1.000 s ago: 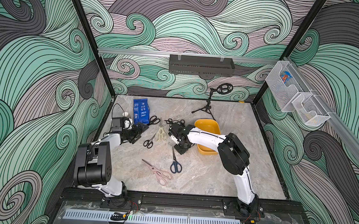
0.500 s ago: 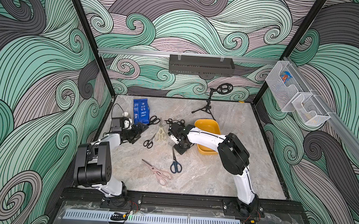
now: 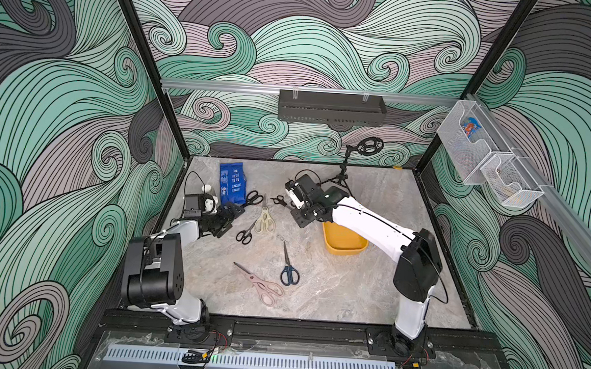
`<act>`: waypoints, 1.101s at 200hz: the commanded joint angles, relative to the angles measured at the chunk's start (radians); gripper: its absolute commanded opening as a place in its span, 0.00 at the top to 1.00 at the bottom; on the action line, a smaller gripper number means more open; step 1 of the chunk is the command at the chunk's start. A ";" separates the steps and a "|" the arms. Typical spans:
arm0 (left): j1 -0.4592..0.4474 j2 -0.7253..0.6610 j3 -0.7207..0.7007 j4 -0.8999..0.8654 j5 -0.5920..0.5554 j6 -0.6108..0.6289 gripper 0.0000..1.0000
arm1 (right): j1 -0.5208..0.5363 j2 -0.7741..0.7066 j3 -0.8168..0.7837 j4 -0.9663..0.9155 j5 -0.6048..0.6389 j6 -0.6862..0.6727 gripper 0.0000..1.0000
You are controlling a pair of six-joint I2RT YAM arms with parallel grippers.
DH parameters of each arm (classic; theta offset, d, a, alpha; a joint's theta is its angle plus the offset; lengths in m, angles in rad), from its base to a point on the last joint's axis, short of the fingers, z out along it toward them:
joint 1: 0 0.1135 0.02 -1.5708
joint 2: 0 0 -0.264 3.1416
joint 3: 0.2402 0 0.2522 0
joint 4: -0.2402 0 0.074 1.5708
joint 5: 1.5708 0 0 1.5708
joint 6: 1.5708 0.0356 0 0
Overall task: Put the scissors into the storage box
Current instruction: Pick up the scissors from the center of the board, then place the scissors in the storage box.
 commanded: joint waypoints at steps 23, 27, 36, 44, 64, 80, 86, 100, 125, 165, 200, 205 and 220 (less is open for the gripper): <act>-0.153 -0.025 0.048 -0.087 -0.073 0.064 0.05 | -0.141 -0.104 -0.168 -0.003 0.075 0.052 1.00; -0.168 -0.027 0.050 -0.093 -0.080 0.067 0.05 | -0.151 -0.117 -0.188 0.004 0.074 0.054 1.00; -0.201 -0.033 0.055 -0.110 -0.098 0.075 0.05 | -0.180 -0.148 -0.235 0.019 0.069 0.060 1.00; -0.233 -0.039 0.060 -0.127 -0.116 0.082 0.05 | -0.205 -0.175 -0.274 0.031 0.052 0.065 1.00; -0.302 -0.058 0.059 -0.162 -0.159 0.096 0.05 | -0.265 -0.239 -0.373 0.068 0.001 0.080 1.00; -0.349 -0.077 0.053 -0.180 -0.198 0.104 0.05 | -0.295 -0.280 -0.443 0.099 -0.048 0.089 1.00; -0.364 -0.083 0.049 -0.183 -0.209 0.105 0.05 | -0.302 -0.292 -0.465 0.110 -0.065 0.091 1.00; -0.383 -0.093 0.042 -0.188 -0.227 0.103 0.05 | -0.304 -0.307 -0.501 0.136 -0.098 0.093 1.00; -0.389 -0.093 0.034 -0.171 -0.244 0.095 0.05 | -0.304 -0.299 -0.533 0.172 -0.149 0.098 1.00; -0.389 -0.091 0.027 -0.152 -0.327 0.117 0.05 | -0.305 -0.242 -0.552 0.203 -0.179 0.116 1.00; -0.389 -0.093 0.034 -0.150 -0.353 0.123 0.05 | -0.304 -0.195 -0.583 0.245 -0.201 0.134 1.00; -0.389 -0.093 0.038 -0.153 -0.357 0.125 0.05 | -0.304 -0.188 -0.587 0.251 -0.202 0.136 1.00; -0.389 -0.093 0.042 -0.154 -0.359 0.127 0.05 | -0.304 -0.169 -0.598 0.264 -0.198 0.142 1.00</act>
